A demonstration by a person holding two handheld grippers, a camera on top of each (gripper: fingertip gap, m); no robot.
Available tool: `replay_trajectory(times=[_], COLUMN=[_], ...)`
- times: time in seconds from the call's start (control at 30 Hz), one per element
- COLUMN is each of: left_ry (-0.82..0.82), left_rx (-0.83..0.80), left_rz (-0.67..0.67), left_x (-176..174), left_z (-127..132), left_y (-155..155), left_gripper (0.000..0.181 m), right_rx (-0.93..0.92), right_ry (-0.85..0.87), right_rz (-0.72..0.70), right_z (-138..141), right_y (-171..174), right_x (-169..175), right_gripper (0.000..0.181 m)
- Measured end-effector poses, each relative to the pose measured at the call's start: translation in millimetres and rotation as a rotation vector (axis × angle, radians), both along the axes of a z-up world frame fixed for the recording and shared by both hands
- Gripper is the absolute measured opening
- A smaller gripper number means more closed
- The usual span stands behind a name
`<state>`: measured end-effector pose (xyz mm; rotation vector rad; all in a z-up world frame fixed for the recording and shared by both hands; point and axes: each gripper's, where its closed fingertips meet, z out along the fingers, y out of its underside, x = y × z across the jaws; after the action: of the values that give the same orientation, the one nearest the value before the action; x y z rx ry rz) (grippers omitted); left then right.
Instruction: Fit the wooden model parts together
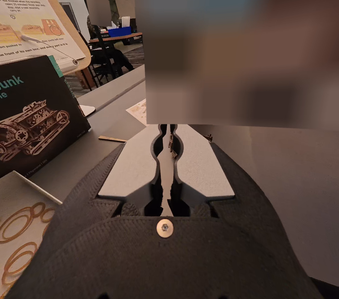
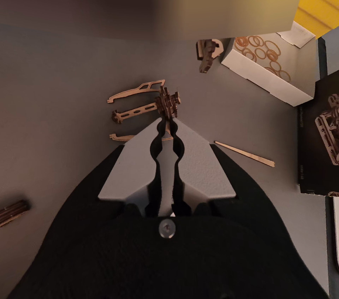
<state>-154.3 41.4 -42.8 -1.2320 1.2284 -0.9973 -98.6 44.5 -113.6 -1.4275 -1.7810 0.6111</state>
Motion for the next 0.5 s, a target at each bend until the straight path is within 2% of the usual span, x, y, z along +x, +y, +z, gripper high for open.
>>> replay_trajectory(times=[0.17,0.27,0.4,0.5], left_ry=[0.032,0.044,0.048,0.057], left_rx=[-0.015,-0.051,-0.098,-0.117], left_rz=[-0.006,-0.019,-0.035,-0.036], left_x=[0.5,1.3,2.6,3.5], left_z=[-6.0,-8.2,-11.3,-13.8], left_y=[-0.4,-1.8,-1.7,-0.5], left_gripper=[0.000,0.000,0.000,0.000], right_rx=[-0.046,-0.186,-0.518,-0.570], right_ry=[-0.012,0.045,0.071,0.062], right_rz=[-0.033,-0.059,-0.085,-0.099], right_z=[0.9,7.1,6.6,-2.4], right_y=[-1.0,-3.9,-5.0,0.3], right_x=[0.8,-0.5,3.5,6.5], right_gripper=[0.001,0.001,0.001,0.001])
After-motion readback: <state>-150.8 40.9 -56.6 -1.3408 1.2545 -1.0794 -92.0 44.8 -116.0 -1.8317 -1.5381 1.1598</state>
